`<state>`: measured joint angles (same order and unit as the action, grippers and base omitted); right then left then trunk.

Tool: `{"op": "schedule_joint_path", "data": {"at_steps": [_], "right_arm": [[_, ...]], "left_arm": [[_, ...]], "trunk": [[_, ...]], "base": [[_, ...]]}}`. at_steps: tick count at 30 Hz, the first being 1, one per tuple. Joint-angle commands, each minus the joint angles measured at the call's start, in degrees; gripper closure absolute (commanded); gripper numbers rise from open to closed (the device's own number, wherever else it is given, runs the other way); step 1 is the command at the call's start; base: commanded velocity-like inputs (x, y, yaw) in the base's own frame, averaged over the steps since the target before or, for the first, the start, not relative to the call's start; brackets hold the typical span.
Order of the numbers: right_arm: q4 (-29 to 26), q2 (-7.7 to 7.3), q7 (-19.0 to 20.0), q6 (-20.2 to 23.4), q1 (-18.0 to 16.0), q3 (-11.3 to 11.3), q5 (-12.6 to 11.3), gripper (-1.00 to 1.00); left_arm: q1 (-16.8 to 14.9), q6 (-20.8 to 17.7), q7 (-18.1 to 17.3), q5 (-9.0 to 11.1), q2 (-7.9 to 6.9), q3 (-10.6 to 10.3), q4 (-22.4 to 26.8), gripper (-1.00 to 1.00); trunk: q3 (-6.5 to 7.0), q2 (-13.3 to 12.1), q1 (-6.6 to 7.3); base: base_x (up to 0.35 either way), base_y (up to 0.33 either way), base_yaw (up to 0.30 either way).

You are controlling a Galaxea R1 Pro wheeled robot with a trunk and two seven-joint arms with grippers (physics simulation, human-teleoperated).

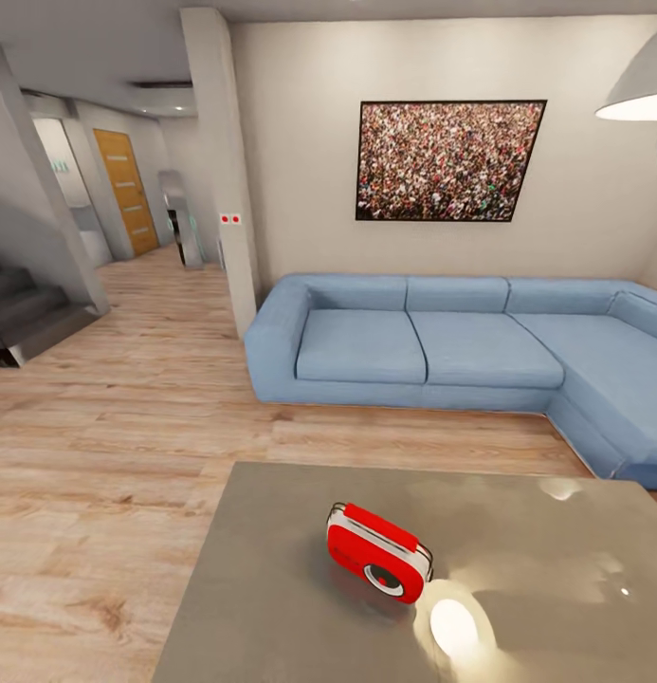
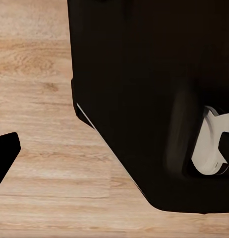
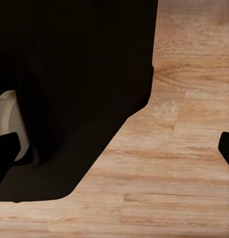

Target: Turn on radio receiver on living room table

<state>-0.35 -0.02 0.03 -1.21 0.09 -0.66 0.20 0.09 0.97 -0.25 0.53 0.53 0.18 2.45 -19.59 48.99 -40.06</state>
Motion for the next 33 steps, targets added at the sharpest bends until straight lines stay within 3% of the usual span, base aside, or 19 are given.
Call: {"op": "schedule_joint_path", "data": {"at_steps": [1,33], "right_arm": [[0.0,-0.05,0.01,-0.07,0.0,0.01,-0.01,-1.0],[0.0,-0.5,0.14,-0.69,0.0,0.22,-0.17,-1.0]], "left_arm": [[0.0,0.0,0.01,0.0,0.0,0.0,0.0,-1.0],[0.0,0.0,0.15,0.0,0.0,0.0,0.01,-1.0]], "trunk": [[-0.03,0.0,0.0],[-2.78,0.0,0.0]], "base": [[0.0,0.0,-0.015],[0.0,0.0,-0.057]]}}
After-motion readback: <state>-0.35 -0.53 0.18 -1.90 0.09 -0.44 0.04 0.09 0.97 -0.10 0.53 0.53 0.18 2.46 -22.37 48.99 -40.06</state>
